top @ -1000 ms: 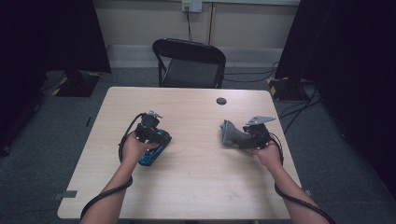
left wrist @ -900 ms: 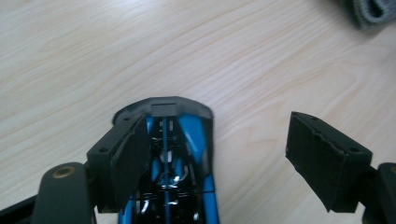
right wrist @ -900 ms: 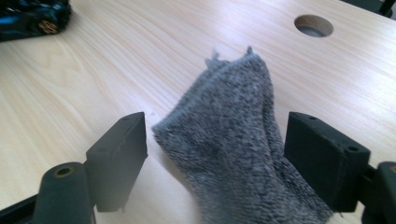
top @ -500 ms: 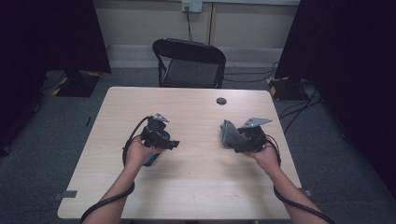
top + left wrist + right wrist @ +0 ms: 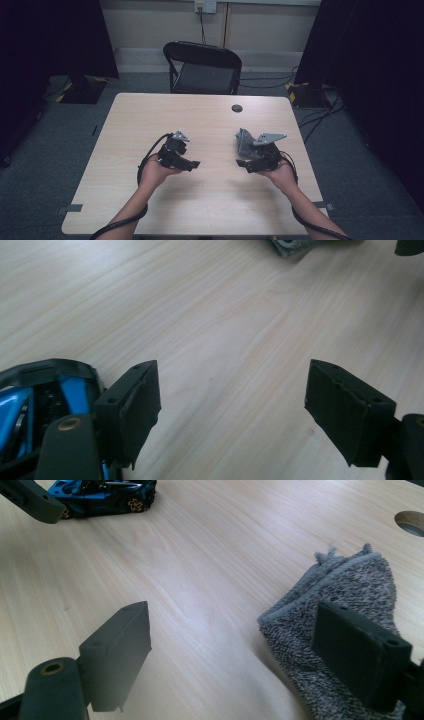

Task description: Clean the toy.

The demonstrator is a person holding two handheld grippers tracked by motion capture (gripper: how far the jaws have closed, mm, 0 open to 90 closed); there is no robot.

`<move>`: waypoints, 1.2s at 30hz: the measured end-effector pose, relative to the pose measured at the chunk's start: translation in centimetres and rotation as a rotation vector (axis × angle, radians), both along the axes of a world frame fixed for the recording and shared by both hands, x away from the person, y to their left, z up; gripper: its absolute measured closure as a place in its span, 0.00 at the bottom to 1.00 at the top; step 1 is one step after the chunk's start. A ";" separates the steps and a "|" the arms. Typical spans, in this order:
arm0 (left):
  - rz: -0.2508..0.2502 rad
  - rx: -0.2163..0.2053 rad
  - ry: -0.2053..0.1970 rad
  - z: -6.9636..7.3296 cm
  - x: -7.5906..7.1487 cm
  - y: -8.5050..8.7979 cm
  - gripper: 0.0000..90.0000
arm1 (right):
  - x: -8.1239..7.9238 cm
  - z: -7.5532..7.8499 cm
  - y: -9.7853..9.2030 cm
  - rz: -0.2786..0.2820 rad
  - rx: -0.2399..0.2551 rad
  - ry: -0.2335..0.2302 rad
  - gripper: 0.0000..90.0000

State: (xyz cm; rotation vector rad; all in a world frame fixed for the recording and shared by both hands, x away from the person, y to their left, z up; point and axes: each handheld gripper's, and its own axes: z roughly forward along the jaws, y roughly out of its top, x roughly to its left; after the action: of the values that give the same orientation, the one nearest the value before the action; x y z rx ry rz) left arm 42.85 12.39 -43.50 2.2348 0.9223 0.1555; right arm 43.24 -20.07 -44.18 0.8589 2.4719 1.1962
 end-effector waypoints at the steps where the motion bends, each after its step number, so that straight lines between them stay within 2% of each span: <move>1: 0.000 0.000 0.000 0.0 0.0 0.0 0.25 | 0.0 0.0 0.0 0.000 0.000 0.000 0.17; 6: -0.036 -0.021 0.002 -0.5 -0.9 -0.4 0.25 | -0.9 -0.3 0.6 0.033 -0.002 0.013 0.17; 9: -0.052 -0.022 -0.011 -0.5 -1.4 -0.6 0.26 | -1.4 -0.4 0.8 0.043 0.000 0.014 0.17; 15: -0.068 -0.005 -0.010 -0.9 -2.1 -0.9 0.26 | -2.2 -0.9 1.4 0.060 -0.004 0.022 0.18; 19: -0.077 0.001 -0.009 -1.8 -2.9 -1.2 0.26 | -2.7 -1.4 1.8 0.076 -0.014 0.029 0.17; 23: -0.113 0.022 -0.010 -2.7 -3.8 -1.8 0.26 | -3.3 -2.2 2.4 0.095 -0.041 0.030 0.17; 27: -0.146 0.054 -0.020 -3.5 -4.5 -2.5 0.26 | -4.0 -3.0 3.0 0.109 -0.035 0.045 0.17; 29: -0.148 0.037 -0.025 -3.7 -4.8 -2.7 0.26 | -4.3 -3.3 3.2 0.114 -0.047 0.043 0.17; 35: -0.189 0.053 -0.060 -4.2 -5.7 -3.3 0.26 | -5.1 -4.4 3.4 0.134 -0.054 0.060 0.17; 36: -0.193 0.046 -0.053 -4.3 -5.7 -3.4 0.25 | -5.2 -4.5 3.5 0.132 -0.051 0.063 0.17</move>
State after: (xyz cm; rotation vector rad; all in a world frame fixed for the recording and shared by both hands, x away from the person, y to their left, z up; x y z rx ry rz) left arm 37.13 9.00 -47.84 2.3360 0.6762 0.1479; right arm 38.06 -16.61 -48.71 0.7410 2.6337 1.1590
